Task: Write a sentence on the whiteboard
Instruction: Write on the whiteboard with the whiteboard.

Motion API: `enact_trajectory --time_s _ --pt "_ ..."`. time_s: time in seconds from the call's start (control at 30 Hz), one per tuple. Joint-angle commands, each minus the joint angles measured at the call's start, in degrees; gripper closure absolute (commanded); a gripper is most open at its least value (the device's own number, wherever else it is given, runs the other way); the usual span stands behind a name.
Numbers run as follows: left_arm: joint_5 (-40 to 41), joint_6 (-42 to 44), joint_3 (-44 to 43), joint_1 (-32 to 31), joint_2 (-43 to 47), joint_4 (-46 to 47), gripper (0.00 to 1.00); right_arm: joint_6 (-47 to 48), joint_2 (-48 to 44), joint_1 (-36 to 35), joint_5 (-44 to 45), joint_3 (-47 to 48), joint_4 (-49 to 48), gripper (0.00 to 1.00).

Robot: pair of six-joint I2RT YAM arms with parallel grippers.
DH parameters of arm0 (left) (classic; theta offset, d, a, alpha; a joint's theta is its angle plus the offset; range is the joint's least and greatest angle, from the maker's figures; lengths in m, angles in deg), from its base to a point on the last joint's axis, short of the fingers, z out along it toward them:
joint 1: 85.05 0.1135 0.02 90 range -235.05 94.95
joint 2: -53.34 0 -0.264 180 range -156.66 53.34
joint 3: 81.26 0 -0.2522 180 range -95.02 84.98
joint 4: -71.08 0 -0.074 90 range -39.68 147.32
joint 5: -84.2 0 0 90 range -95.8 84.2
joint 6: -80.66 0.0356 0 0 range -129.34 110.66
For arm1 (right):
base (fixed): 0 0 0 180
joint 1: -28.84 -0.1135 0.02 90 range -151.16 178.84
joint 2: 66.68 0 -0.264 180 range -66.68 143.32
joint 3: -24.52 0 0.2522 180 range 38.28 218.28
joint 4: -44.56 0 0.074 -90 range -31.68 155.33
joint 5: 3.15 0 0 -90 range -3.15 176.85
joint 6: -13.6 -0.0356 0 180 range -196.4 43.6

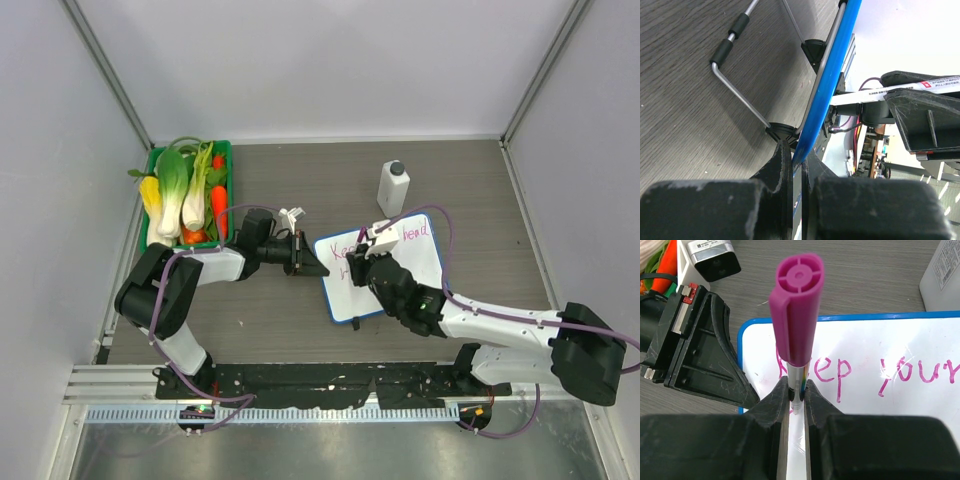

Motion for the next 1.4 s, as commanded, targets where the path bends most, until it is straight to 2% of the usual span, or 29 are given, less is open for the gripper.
enact_trajectory --time_s 0.0,0.53,0.87,1.37 --pt "1.2 -0.9 -0.1 -0.3 -1.6 -5.1 1.0 -0.7 -1.7 -0.3 0.6 -1.2 2.1 0.98" --pt "1.2 -1.0 0.0 -0.3 -2.1 -4.8 1.0 -1.7 -3.4 -0.2 -1.1 -0.7 3.3 0.99" --pt "1.1 -1.2 0.2 -0.3 -2.5 -4.3 1.0 -0.9 -9.0 -0.2 -1.3 1.8 5.3 0.99" --pt "0.9 -1.1 0.1 -0.4 -2.2 -4.4 1.0 -2.2 -1.6 0.1 5.7 5.0 5.0 0.99"
